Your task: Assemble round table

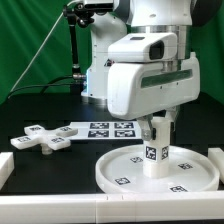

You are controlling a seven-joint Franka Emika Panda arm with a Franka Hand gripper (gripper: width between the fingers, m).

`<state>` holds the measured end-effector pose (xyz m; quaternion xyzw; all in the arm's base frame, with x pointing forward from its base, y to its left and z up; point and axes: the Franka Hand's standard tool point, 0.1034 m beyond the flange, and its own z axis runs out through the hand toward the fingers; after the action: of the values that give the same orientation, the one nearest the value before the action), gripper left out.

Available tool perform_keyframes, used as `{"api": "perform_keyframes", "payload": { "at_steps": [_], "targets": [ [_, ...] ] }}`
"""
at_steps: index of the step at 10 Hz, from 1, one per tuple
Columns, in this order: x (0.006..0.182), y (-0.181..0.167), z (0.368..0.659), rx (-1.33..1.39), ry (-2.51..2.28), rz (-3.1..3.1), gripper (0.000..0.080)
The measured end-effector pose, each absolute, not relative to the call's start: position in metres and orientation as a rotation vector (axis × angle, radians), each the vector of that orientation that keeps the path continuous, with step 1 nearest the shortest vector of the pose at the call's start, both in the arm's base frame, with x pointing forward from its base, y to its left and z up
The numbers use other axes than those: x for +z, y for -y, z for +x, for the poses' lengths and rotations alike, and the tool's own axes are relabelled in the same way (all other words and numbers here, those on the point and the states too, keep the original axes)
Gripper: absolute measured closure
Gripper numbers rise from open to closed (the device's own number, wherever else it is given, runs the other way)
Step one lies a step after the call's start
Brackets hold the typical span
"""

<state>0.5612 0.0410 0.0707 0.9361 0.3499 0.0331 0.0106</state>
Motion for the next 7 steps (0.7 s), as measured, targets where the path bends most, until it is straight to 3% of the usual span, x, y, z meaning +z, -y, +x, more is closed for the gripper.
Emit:
{"api": "perform_keyframes", "payload": {
  "at_steps": [7],
  "targets": [
    [0.0699, -0.0396, 0.5606, 0.125, -0.239, 3.153, 0.039]
  ]
}}
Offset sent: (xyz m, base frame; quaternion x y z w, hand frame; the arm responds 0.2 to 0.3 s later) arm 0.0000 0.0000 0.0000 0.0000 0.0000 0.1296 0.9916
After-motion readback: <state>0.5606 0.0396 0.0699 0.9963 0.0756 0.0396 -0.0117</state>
